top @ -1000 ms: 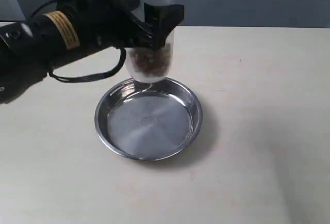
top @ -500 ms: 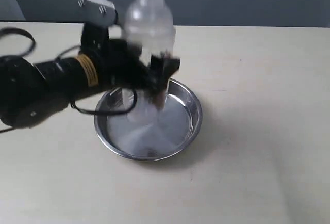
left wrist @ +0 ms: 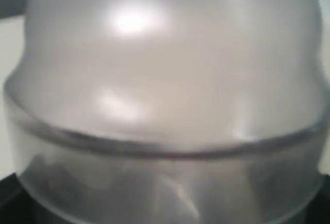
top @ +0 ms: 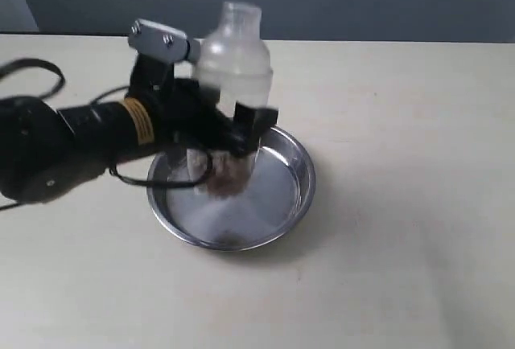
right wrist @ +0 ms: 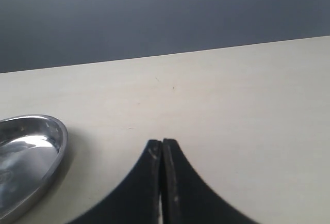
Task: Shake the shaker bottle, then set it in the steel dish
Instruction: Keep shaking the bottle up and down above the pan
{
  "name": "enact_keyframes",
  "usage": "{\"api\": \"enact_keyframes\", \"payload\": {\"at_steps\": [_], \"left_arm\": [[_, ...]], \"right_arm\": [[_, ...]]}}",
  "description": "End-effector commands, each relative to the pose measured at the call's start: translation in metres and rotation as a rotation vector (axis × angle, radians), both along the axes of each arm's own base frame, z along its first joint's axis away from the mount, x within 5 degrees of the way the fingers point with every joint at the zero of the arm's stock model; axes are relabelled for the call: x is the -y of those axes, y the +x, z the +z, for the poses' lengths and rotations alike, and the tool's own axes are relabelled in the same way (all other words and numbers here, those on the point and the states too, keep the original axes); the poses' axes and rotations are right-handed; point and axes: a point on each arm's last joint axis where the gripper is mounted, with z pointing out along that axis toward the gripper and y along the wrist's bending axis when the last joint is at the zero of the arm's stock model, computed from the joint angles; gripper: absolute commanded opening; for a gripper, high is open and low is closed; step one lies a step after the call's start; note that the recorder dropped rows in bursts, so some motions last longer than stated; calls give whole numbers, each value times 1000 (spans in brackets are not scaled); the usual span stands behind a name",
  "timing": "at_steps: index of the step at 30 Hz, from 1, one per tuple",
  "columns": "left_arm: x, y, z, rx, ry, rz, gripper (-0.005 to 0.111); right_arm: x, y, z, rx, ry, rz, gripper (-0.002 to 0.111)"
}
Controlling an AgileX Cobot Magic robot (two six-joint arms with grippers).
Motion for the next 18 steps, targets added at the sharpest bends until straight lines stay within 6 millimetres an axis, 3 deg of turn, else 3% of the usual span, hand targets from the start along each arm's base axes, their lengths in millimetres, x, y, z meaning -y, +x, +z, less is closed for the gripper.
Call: {"api": "enact_keyframes", "payload": {"at_steps": [1,3,5,7,8,10,11,12,15,17,18], "left_arm": [[1,0,49,162,-70,-4,0],[0,2,2,4,10,11,0],[-1,3,-18,-63,16,31,0],[1,3,2,17,-43,19,0],[1,0,27,115,-89,-4,0],[1,-4,58,232,-126,-29,0],[0,-4,59,226,-120,-22,0],[-1,-3,47,172,-91,-9,0],[0,4,-10,-16,-4,21,0],[0,6,-7,13,-39,15,0],[2,5,16,107,-106,-2,0]], "right_arm": [[0,0,1,13,-4,1,-1],[0,0,1,13,-4,1,-1],[0,0,1,13,-4,1,-1],[0,0,1,13,-4,1,-1],[0,0,1,13,-4,1,-1],[0,0,1,13,-4,1,-1],[0,0,1,13,-4,1,-1],[0,0,1,13,-4,1,-1],[0,0,1,10,-5,1,-1],[0,0,1,10,-5,1,-1],[0,0,1,10,-5,1,-1]]}}
